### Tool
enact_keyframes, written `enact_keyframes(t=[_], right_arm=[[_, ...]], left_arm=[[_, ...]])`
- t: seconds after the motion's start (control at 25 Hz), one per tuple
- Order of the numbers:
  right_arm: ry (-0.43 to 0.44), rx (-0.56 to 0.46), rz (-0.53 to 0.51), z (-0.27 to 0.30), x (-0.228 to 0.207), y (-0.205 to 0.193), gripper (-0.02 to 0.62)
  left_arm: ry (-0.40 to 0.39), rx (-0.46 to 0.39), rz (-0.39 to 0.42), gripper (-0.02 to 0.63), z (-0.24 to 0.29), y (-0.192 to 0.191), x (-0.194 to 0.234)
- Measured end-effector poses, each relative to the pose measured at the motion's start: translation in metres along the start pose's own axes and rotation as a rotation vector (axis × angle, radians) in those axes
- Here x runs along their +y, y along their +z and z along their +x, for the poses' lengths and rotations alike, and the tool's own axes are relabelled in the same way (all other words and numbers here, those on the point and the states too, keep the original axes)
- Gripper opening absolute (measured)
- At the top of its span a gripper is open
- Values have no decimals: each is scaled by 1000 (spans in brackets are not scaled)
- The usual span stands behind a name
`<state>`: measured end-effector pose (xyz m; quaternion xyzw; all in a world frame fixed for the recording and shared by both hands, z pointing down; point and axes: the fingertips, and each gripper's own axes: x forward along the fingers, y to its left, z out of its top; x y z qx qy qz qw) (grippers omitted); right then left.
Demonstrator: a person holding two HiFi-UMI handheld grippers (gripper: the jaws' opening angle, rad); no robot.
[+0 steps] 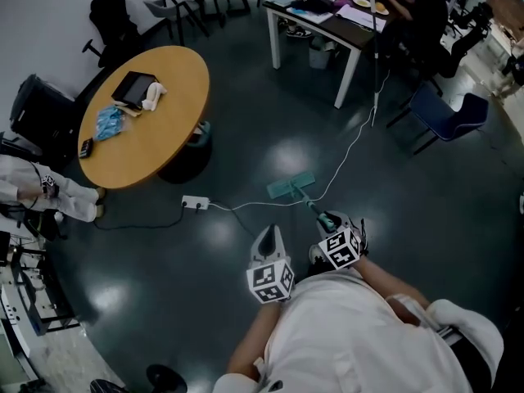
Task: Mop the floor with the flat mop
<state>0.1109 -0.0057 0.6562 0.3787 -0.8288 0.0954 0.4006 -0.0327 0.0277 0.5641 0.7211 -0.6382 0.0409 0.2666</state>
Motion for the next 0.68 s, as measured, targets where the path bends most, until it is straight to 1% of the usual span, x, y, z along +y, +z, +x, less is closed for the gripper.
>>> enact_keyframes(t=[0.2,0.52,0.68], right_arm=[[7,-15,-3,2,3,3,114],[15,-30,-9,5,9,8,114],[20,-32,-14,5,8,12,114]], left_arm=[[27,-10,-11,9,-6,-1,9],[36,0,-7,9,-4,-5,14],[34,3,-7,9,-1,-2,13]])
